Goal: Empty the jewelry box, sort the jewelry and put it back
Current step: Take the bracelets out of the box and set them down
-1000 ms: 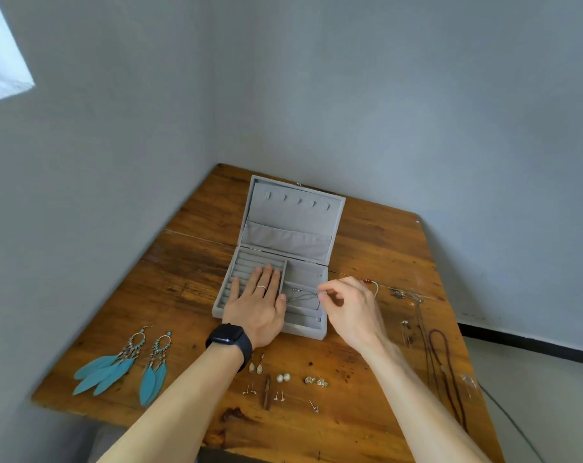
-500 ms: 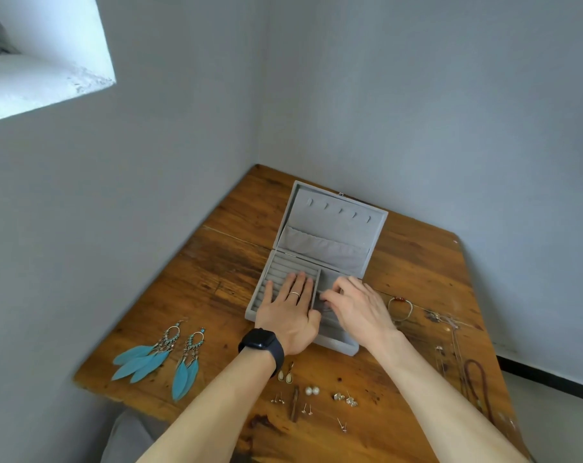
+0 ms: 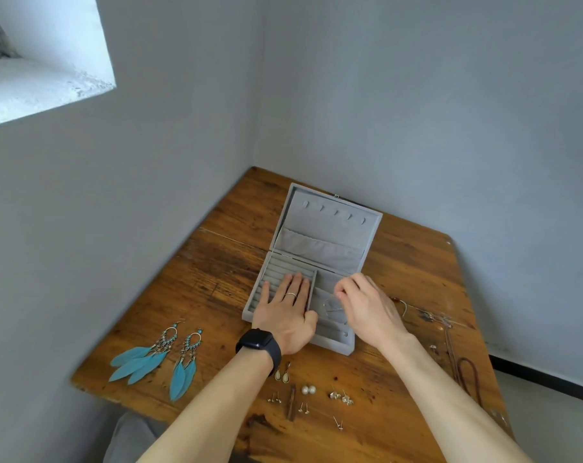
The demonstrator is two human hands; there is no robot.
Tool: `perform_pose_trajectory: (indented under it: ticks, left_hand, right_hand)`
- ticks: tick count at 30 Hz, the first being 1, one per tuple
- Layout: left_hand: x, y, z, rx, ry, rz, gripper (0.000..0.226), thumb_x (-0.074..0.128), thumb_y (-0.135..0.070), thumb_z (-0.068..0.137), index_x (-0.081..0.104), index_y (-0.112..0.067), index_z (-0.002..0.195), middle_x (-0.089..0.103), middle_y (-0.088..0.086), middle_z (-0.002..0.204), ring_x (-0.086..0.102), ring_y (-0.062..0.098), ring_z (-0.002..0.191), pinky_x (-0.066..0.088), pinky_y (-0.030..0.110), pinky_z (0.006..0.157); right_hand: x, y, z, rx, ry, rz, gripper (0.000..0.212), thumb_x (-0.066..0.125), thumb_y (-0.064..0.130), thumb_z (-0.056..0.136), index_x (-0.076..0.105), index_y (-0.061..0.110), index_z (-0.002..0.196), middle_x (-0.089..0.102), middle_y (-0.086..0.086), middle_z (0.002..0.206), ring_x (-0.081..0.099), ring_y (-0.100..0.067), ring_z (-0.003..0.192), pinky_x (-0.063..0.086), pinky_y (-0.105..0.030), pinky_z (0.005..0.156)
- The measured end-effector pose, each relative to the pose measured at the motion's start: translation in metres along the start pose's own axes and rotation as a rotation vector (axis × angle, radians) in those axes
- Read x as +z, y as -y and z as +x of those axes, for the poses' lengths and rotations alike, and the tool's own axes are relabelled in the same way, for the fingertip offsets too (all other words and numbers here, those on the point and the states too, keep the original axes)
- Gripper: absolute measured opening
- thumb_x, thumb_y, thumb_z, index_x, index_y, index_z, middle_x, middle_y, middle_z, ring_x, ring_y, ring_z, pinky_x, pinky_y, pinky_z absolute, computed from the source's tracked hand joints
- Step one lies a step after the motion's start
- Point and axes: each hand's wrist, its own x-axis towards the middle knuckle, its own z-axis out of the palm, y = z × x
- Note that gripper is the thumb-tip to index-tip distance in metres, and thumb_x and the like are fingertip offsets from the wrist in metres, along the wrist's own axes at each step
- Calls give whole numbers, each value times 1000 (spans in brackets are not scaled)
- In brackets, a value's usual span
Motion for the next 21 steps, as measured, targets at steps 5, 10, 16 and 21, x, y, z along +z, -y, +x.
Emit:
perform_pose_trajectory:
  ticks: [5, 10, 16, 21]
  left_hand:
    - [4, 3, 1, 5, -8, 7, 67, 15, -45, 101, -7, -21, 159, -10, -1, 167, -13, 17, 153, -11, 49, 122]
    - [4, 6, 1, 21, -15, 1, 66, 16, -46, 101, -5, -22, 159, -9, -2, 167, -12, 16, 153, -9, 48, 122]
    - [-4, 5, 1, 16, -8, -61, 68, 24, -47, 101, 1, -23, 160, -3, -2, 168, -9, 15, 153, -6, 48, 123]
    - [-11, -3, -3, 27, -141, -303, 73, 56, -48, 88, 27, -37, 154, 26, -2, 162, 20, 22, 149, 15, 45, 122]
  right_hand:
    - [-18, -6, -17, 161, -44, 247, 6, 47, 26, 104, 53, 26, 103, 60, 10, 98, 56, -8, 88, 45, -23, 68]
    - [-28, -3, -26, 240, -91, 367, 3, 49, 30, 103, 51, 31, 102, 61, 17, 96, 58, 5, 87, 44, -8, 62]
    - [-45, 3, -38, 302, -175, 453, 6, 51, 30, 101, 53, 34, 98, 63, 19, 92, 54, 11, 92, 43, -3, 65]
    - [-58, 6, -49, 326, -252, 523, 10, 54, 28, 100, 54, 37, 94, 67, 17, 88, 59, 7, 87, 45, -4, 68]
